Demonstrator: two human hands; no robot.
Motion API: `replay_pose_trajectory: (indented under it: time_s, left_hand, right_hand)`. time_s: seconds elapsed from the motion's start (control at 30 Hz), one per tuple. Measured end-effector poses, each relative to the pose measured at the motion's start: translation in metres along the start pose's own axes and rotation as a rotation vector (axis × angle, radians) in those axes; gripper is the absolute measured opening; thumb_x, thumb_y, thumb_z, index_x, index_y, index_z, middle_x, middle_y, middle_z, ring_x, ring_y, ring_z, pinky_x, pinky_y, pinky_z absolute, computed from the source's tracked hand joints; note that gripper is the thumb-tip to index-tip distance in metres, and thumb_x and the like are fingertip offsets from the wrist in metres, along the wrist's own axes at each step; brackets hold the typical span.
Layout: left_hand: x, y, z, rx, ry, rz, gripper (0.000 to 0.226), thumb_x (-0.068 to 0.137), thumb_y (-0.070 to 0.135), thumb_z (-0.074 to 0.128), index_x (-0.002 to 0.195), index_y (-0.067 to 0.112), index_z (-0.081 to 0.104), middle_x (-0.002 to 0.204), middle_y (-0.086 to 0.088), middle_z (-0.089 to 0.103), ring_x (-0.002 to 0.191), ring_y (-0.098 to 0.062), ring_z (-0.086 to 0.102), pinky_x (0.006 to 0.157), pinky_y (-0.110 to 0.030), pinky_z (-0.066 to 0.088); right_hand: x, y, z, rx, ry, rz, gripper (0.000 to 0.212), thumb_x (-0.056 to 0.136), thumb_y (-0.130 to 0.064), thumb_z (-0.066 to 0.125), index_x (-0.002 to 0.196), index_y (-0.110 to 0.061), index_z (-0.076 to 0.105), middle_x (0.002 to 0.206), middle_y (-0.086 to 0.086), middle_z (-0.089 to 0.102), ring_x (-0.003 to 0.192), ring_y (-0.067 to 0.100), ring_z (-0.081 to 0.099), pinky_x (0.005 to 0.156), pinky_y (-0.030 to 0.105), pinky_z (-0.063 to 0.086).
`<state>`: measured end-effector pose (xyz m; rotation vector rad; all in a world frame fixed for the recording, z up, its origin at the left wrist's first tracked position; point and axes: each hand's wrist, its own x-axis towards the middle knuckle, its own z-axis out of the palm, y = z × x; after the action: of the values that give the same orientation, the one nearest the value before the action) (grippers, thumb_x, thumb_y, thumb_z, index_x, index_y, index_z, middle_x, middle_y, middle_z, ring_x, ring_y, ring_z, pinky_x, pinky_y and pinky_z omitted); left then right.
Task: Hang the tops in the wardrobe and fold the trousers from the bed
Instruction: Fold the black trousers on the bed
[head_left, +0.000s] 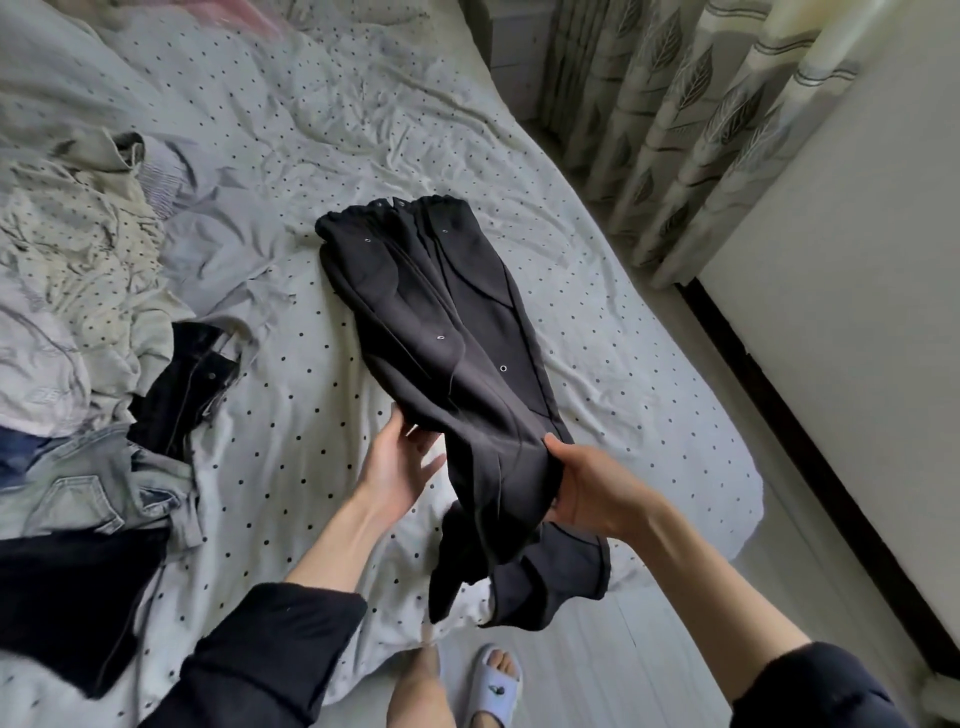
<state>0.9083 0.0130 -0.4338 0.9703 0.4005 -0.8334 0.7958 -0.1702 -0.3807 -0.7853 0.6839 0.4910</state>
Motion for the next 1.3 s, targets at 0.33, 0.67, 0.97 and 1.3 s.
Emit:
replay_pose_trajectory:
  time_s: [0.33, 0.67, 0.97, 1.3]
  left_hand:
    - [-0.041, 0.042, -0.029, 0.379, 0.180, 0.052, 0.024, 0.088, 0.000, 0.057, 0.112, 0.002, 0.058, 0.077, -0.007, 0.057, 0.048, -0.007, 0.052, 0.050, -0.020, 0.050]
    - [-0.083, 0.005, -0.029, 0.523, 0.161, -0.140, 0.041, 0.086, 0.044, 0.060, 0.106, 0.009, 0.064, 0.091, -0.005, 0.067, 0.082, -0.016, 0.063, 0.079, -0.032, 0.052]
    - [-0.096, -0.030, -0.024, 0.307, 0.386, 0.059, 0.023, 0.095, 0.018, 0.052, 0.112, 0.002, 0.058, 0.106, -0.014, 0.066, 0.096, -0.027, 0.062, 0.071, -0.032, 0.050]
    - [-0.134, -0.046, -0.079, 0.616, 0.296, 0.079, 0.026, 0.090, 0.020, 0.062, 0.115, 0.013, 0.059, 0.110, -0.002, 0.068, 0.104, -0.016, 0.063, 0.094, -0.035, 0.049]
  right_hand:
    - [0.003, -0.007, 0.003, -0.366, 0.290, -0.139, 0.028, 0.103, -0.026, 0.036, 0.087, -0.009, 0.051, 0.074, 0.006, 0.054, 0.068, 0.019, 0.056, 0.068, 0.033, 0.052]
    - [-0.005, 0.041, 0.043, -0.499, 0.054, -0.161, 0.015, 0.095, -0.012, 0.053, 0.082, -0.016, 0.046, 0.079, 0.001, 0.054, 0.078, 0.017, 0.054, 0.076, 0.034, 0.046]
    - [-0.005, 0.073, 0.045, -0.649, 0.051, -0.200, 0.014, 0.093, -0.007, 0.054, 0.082, -0.015, 0.056, 0.078, -0.002, 0.059, 0.071, 0.008, 0.057, 0.068, 0.018, 0.044]
    - [0.052, 0.117, 0.006, -0.960, 0.153, -0.179, 0.065, 0.088, -0.030, 0.064, 0.143, -0.011, 0.035, 0.143, 0.000, 0.040, 0.132, 0.014, 0.037, 0.106, 0.022, 0.030]
